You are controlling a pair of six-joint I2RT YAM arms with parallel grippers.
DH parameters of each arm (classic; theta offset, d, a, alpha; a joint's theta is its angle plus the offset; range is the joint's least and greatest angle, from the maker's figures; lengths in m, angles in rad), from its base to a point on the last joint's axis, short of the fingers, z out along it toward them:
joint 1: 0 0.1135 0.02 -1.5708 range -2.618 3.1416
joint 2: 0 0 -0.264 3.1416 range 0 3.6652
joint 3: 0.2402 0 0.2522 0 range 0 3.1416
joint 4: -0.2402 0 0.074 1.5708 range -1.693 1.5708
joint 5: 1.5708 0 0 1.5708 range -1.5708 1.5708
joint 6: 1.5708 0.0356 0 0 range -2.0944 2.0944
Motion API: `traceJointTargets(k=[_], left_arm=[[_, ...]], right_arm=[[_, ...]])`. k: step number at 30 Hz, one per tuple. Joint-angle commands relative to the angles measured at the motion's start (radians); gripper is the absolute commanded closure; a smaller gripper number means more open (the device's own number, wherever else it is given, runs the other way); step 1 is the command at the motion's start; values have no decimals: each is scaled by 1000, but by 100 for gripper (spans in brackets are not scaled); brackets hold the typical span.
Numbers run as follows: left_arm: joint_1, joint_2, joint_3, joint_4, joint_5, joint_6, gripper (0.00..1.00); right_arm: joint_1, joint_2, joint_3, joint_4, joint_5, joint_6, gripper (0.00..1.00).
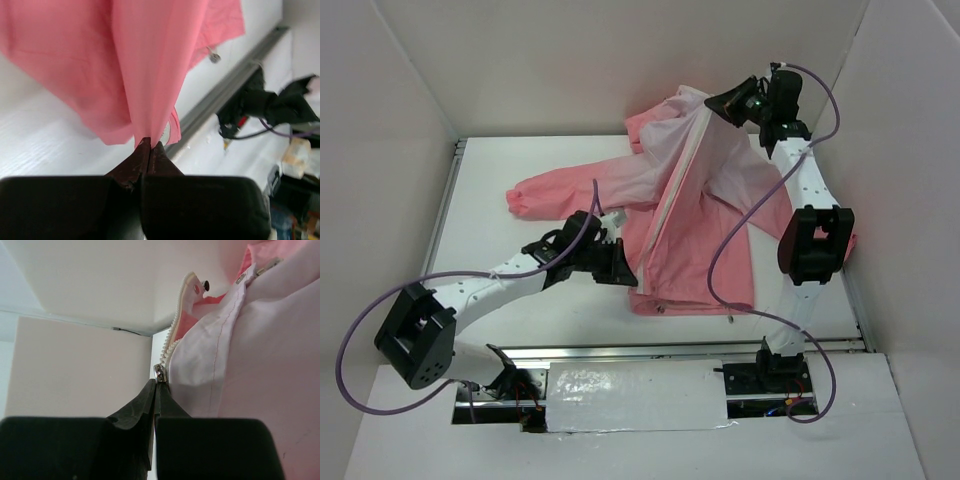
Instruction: Zip up the jacket
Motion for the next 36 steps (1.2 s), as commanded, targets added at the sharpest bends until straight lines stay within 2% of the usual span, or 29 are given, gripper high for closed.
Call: traceJointTargets(k=[1, 5, 6, 12, 18, 24, 26, 29, 30, 33, 36], left_arm=[[-48, -50, 26, -157, 205, 52, 100], [-99, -184, 11, -197, 258, 12, 100], [-105, -255, 2, -205, 250, 1, 100], [-110, -437, -118, -306, 183, -84, 100], [-110, -526, -173, -378, 116, -137, 100], [-113, -537, -234, -456, 31, -169, 100], [-113, -531, -242, -470, 7, -175, 100], [-115, -498, -248, -509, -56, -174, 100], [-116, -483, -248, -509, -66, -174, 100], [-118, -485, -244, -446, -66, -183, 100], [-118, -466, -226, -392, -29, -161, 100]], right_arm=[[-32, -30, 86, 103, 178, -81, 100], [-51, 44, 204, 41, 207, -82, 100], [-69, 58, 217, 41, 190, -73, 100], [-128, 89, 245, 101, 158, 10, 100], [-143, 81, 294, 110, 159, 31, 100], [-200, 103, 346, 142, 191, 162, 100], [-207, 103, 399, 84, 231, 197, 100], [-207, 74, 435, -20, 346, 243, 100], [-207, 45, 435, -64, 430, 308, 100], [-198, 8, 449, -213, 542, 344, 100], [-187, -11, 458, -189, 592, 295, 100]])
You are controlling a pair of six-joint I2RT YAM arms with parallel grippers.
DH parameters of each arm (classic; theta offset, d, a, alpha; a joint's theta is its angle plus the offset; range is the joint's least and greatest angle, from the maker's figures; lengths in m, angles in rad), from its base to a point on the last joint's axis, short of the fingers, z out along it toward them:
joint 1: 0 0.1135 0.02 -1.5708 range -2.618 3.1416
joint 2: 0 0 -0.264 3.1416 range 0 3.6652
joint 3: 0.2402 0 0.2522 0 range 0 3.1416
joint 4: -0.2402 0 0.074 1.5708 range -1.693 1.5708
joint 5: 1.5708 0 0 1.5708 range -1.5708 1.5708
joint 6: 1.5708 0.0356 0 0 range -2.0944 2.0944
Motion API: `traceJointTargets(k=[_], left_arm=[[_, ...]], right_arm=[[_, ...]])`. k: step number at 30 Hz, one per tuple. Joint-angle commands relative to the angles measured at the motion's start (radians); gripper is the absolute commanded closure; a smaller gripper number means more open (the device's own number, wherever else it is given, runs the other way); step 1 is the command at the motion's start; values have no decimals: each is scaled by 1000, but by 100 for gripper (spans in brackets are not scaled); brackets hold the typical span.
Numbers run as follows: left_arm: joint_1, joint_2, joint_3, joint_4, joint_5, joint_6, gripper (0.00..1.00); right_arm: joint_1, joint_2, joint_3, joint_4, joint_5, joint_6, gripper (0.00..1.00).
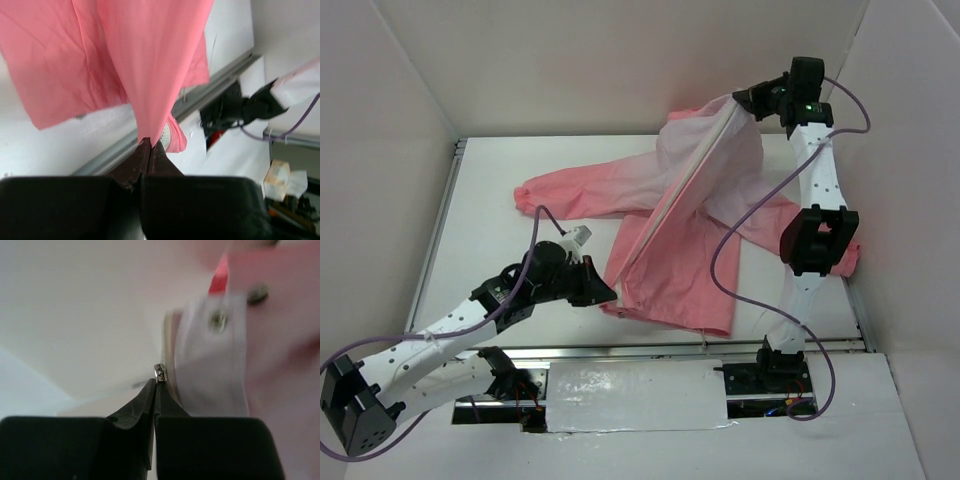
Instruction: Zip up the jacket
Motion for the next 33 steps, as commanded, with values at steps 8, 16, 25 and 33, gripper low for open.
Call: traceJointTargets(k=[8, 16, 25, 33], left_arm=[[-43, -45, 89, -148, 222, 71, 100], [-44, 22, 4, -293, 63, -16, 100], [-47, 147, -61, -421, -101, -50, 100], [-54, 144, -102, -447, -181, -92, 100]], right_arm=[[-27, -128, -17, 498, 303, -386, 100], [-77, -62, 170, 567, 161, -309, 100], [-151, 9, 274, 724, 0, 12, 100], [-122, -82, 254, 441, 126, -192, 100]])
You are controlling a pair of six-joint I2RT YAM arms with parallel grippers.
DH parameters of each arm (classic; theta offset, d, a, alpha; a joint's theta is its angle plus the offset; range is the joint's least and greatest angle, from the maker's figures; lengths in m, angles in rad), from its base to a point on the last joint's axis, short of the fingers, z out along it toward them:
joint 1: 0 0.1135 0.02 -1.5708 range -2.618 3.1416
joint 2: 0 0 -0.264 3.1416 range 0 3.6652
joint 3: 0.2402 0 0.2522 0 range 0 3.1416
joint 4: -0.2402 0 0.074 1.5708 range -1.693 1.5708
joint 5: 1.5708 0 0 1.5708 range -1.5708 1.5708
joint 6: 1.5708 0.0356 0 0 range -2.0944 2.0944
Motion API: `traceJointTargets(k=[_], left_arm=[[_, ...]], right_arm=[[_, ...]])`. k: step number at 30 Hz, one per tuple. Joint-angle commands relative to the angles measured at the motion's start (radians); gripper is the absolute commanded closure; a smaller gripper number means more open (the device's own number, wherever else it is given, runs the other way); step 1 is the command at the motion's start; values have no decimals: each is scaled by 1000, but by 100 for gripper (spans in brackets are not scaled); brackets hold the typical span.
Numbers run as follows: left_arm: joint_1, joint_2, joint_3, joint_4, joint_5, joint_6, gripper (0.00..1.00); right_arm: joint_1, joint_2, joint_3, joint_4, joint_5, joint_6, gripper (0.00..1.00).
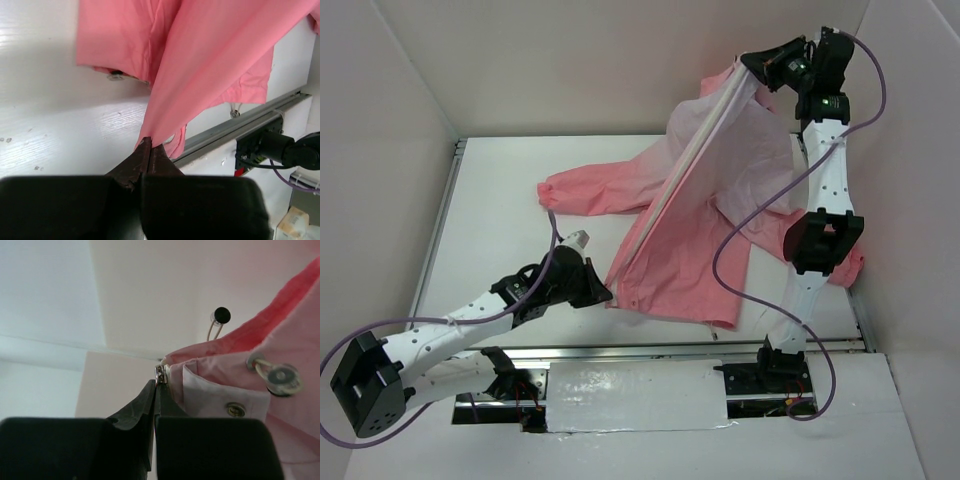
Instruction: Zip up the jacket
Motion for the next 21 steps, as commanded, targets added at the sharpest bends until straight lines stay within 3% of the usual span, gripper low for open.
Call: traceJointTargets(k=[1, 3, 4, 5, 7, 11, 14, 20, 21], left_arm=[[-23, 7, -62, -419, 12, 27, 100], [-23, -15, -65, -349, 65, 60, 100], [-25, -27, -67, -297, 163, 97, 100], [-25, -36, -67, -175, 217, 114, 100], [-31, -42, -39, -70, 339, 169, 100], [-68, 68, 128, -15, 420, 292, 100], [-98, 154, 189, -20, 429, 334, 91], [-141, 241, 229, -24, 389, 320, 59], [-143, 238, 235, -58, 325, 311, 48]], right_arm=[[-54, -125, 43, 107, 395, -151, 100], [-49, -185, -92, 209, 265, -161, 100], [-47, -188, -199, 326, 196, -148, 100], [-43, -184, -223, 349, 136, -141, 100], [5, -126, -182, 265, 44, -206, 100], [117, -76, -169, 122, 105, -352, 100], [167, -73, -228, 163, 116, -334, 100], [200, -9, -107, 130, 78, -326, 99], [200, -3, -72, 119, 65, -322, 80]])
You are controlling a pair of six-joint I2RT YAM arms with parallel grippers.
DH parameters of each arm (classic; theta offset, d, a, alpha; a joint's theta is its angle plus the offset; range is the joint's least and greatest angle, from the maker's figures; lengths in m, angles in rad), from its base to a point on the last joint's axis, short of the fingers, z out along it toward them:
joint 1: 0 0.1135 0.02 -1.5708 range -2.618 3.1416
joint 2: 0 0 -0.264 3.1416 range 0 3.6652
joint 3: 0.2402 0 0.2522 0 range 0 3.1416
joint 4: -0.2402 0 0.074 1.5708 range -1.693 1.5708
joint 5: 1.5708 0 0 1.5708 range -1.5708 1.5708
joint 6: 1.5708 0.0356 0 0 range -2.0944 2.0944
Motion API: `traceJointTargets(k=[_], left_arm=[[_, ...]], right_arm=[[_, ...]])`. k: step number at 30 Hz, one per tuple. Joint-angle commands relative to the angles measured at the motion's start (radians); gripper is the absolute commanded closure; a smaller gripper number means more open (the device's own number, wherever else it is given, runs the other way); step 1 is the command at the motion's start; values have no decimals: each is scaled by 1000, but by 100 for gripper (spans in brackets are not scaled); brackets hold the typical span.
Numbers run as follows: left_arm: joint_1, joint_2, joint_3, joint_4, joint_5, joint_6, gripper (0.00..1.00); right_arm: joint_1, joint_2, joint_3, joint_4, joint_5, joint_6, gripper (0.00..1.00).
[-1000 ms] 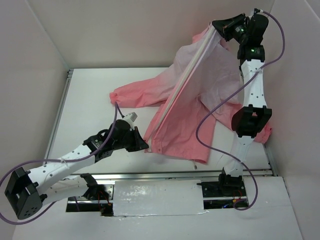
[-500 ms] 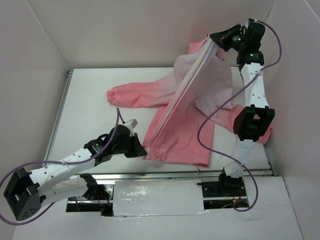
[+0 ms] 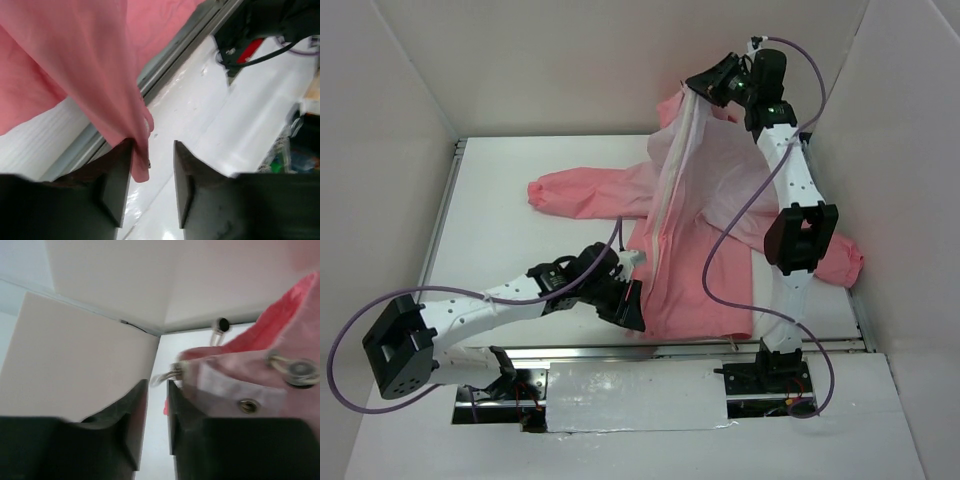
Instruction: Zip up the jacket
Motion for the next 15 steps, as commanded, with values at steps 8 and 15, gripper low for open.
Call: traceJointTargets(k=[8, 15], left_arm=[[63, -56, 194, -223, -485, -124, 1], [190, -15, 350, -377, -703, -247, 1]], right_arm=[[-13, -119, 100, -139, 131, -168, 0], [14, -410, -291, -390, 426, -269, 0]])
